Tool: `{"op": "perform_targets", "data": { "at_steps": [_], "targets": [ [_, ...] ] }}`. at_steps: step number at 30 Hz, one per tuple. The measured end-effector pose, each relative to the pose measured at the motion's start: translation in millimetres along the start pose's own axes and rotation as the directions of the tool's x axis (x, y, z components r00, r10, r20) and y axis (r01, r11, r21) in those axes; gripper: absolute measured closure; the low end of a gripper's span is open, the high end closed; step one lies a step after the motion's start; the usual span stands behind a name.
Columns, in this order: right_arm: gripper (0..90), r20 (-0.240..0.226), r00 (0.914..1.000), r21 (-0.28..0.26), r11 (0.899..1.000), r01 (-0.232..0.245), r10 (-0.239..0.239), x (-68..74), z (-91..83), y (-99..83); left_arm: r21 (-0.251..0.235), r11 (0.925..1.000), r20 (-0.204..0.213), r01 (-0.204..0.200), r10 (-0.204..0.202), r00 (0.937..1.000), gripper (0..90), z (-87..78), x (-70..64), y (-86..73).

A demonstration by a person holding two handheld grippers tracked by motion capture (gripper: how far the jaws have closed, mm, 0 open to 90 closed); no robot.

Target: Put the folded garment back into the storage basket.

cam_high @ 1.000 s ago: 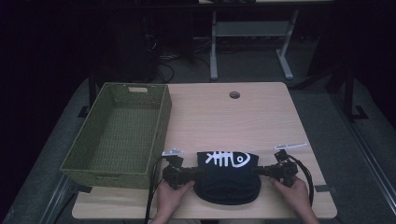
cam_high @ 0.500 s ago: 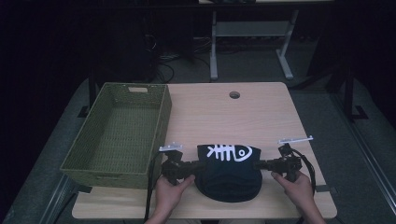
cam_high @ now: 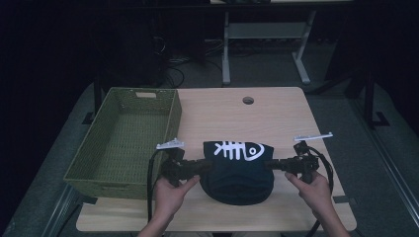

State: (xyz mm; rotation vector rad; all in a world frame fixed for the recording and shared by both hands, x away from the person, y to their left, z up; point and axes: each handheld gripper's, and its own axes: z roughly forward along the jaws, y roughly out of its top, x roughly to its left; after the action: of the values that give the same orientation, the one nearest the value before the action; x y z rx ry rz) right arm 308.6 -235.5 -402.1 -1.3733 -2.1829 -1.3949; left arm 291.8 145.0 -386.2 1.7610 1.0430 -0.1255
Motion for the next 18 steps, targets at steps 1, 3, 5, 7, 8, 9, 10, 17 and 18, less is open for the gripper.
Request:
{"op": "perform_targets", "data": {
  "at_steps": [1,3,5,7,8,9,10,17,18],
  "targets": [
    [78.9,-0.003,1.0000,-0.003,1.000,0.009,-0.009,1.9,-0.2,3.2,-0.002,1.0000,0.003,0.002,-0.002,1.0000,73.3,-2.5,-0.3,2.2],
    [78.9,-0.002,1.0000,-0.004,1.000,0.008,-0.008,6.1,-0.9,7.8,-0.009,1.0000,0.007,-0.001,0.001,1.0000,73.3,-7.9,-1.0,6.3],
    [78.9,-0.008,0.9999,-0.008,1.000,0.013,-0.013,11.1,-1.7,13.8,-0.016,0.9999,0.011,0.001,-0.001,0.9999,73.2,-13.5,-0.9,10.5],
    [78.9,-0.009,0.9997,-0.013,1.000,0.021,-0.021,15.5,-2.0,18.5,-0.024,0.9997,0.017,0.006,-0.006,0.9998,73.3,-18.4,-0.8,13.8],
    [78.9,-0.013,0.9996,-0.019,1.000,0.024,-0.024,17.7,-1.7,21.0,-0.026,0.9997,0.013,-0.002,0.002,0.9999,73.2,-22.2,-0.9,16.3],
    [78.9,-0.018,0.9996,-0.017,1.000,0.023,-0.023,20.3,-1.1,24.2,-0.028,0.9996,0.011,-0.002,0.003,0.9999,73.2,-24.7,-1.2,18.0],
    [78.9,-0.016,0.9995,-0.016,0.999,0.028,-0.028,22.6,-0.5,26.7,-0.031,0.9995,0.011,-0.003,0.003,0.9999,73.2,-27.5,-1.1,19.5],
    [78.9,-0.025,0.9982,-0.016,0.998,0.053,-0.054,35.5,7.8,43.8,-0.050,0.9987,-0.001,-0.008,0.008,1.0000,73.3,-45.4,3.4,28.9],
    [78.9,-0.027,0.9980,-0.017,0.998,0.057,-0.057,37.3,8.9,46.2,-0.051,0.9987,-0.003,-0.005,0.005,1.0000,73.3,-48.0,4.2,30.0]
  ]
}}
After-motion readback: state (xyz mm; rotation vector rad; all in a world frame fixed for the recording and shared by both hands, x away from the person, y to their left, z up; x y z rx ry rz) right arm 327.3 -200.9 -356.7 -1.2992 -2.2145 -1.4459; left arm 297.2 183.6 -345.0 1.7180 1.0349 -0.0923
